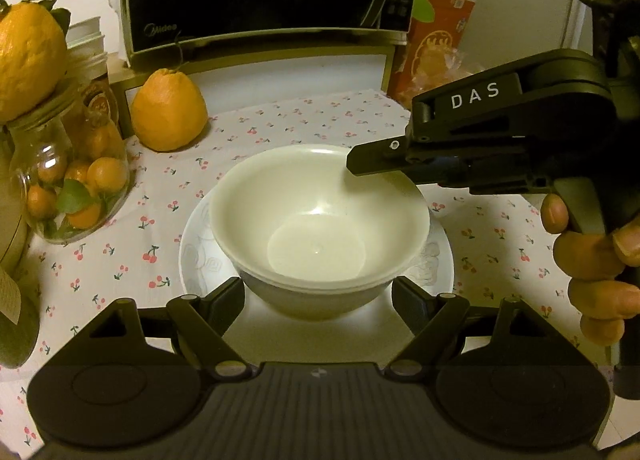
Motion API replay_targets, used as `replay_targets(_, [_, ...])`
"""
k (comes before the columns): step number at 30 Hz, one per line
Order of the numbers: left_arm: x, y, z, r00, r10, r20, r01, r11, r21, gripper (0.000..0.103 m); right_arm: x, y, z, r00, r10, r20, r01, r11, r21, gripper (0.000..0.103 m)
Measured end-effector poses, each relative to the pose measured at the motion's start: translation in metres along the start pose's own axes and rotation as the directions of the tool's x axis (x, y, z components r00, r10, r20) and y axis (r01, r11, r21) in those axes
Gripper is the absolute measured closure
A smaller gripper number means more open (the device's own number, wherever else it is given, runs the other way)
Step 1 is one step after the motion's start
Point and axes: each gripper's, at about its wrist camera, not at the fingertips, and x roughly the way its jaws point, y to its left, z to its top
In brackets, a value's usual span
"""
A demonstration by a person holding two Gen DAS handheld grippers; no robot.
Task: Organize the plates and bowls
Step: 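Lift the bowls with the right gripper and lower them onto the plate stack, then open the right gripper and withdraw both tools from the stack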
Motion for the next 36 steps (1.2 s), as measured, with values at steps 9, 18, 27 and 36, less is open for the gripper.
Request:
replay_targets(9, [0.001,-0.001,0.0,1.0,0.004,-0.006,-0.004,1.0,0.003,0.026,0.001,-0.001,0.0,1.0,0.001,0.004,-0.001,1.0,0.012,0.082])
replay_targets(18, [0.001,0.0,0.001,1.0,0.004,-0.009,-0.004,1.0,-0.002,0.025,-0.001,-0.002,0.001,1.0,0.008,0.005,-0.008,0.999,0.031,0.078])
replay_targets(27, [-0.007,0.001,0.002,1.0,0.01,-0.006,-0.01,1.0,-0.027,0.015,-0.013,-0.014,0.006,0.999,-0.019,0.027,0.017,0.997,0.072,0.051])
replay_targets(36, [-0.027,-0.001,-0.005,1.0,0.02,0.017,-0.019,0.998,-0.053,0.008,-0.043,-0.027,0.004,0.999,-0.05,0.012,0.049,0.999,0.022,0.036])
